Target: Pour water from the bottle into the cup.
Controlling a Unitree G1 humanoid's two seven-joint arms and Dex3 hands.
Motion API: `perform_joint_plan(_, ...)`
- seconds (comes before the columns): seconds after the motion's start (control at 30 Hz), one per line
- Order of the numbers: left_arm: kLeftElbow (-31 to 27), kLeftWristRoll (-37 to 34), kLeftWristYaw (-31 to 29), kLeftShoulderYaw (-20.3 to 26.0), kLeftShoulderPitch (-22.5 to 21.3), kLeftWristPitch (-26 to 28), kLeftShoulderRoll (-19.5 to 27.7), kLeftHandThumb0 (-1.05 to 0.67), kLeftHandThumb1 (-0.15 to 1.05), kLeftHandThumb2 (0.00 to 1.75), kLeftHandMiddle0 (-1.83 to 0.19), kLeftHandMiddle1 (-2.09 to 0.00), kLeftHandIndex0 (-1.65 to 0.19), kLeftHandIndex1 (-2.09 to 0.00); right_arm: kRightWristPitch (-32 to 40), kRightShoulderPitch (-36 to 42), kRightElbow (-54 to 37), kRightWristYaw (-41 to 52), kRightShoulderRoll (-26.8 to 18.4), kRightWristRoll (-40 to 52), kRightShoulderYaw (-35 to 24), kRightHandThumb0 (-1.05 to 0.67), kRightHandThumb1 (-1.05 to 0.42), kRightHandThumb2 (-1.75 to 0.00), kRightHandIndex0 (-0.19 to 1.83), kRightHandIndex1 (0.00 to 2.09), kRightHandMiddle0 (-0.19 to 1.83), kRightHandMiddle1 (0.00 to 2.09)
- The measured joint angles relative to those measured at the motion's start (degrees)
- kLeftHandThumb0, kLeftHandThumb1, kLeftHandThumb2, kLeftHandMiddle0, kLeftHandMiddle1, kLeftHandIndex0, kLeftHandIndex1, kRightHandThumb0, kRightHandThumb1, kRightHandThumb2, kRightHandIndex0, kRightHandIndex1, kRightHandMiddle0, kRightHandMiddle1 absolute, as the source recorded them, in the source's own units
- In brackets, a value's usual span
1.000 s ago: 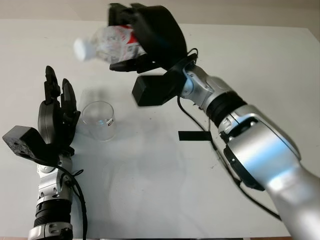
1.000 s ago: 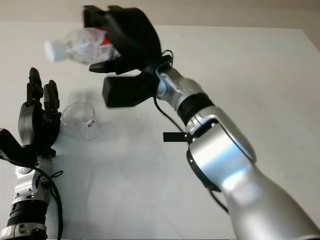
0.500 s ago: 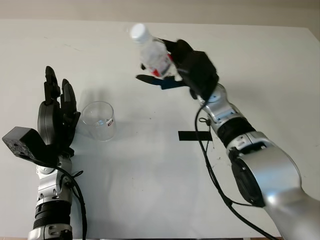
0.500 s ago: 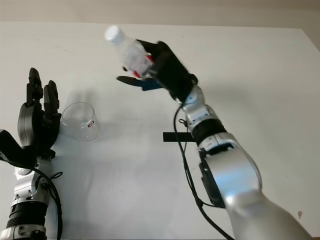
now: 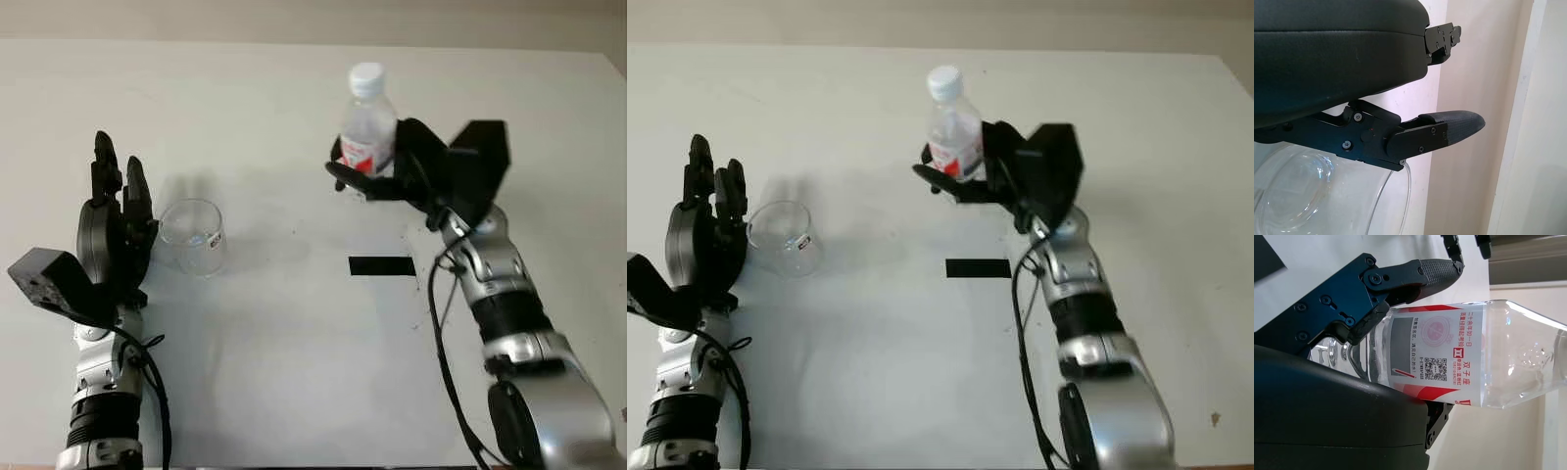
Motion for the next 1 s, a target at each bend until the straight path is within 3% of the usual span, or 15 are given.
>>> perform_joint_plan(0.13, -0.1, 0.3, 0.1, -0.1, 0.3, 0.0, 0.0, -0.61, 1.05, 0.62, 0.07, -0.06, 0.16, -0.05, 4.5, 4.8, -7.5, -2.2, 0.2, -0.3, 0.3, -0.41, -1.05, -0.59, 1.25, 2.09, 1.00, 2.09)
perform_joint_plan(0.4, -1.4, 0.3, 0.2, -0.1, 1.1, 0.6, 0.0, -0.60, 1.05, 0.61, 0.09, -0.05, 0.17, -0.05, 5.2, 11.8, -14.2, -7.5, 2.4, -2.8, 2.2, -0.44, -1.05, -0.60, 1.15, 2.09, 0.85, 2.09)
perform_joint_plan(1.0, -1.6, -0.5, -1.4, 0.3, 1.2, 2.2, 0.6, -0.61, 1.05, 0.59, 0.09, -0.05, 0.19, -0.04, 3.8, 17.7, -14.7, -8.8, 6.0, -0.9, 2.0, -0.46, -1.05, -0.59, 1.18, 2.09, 0.81, 2.09)
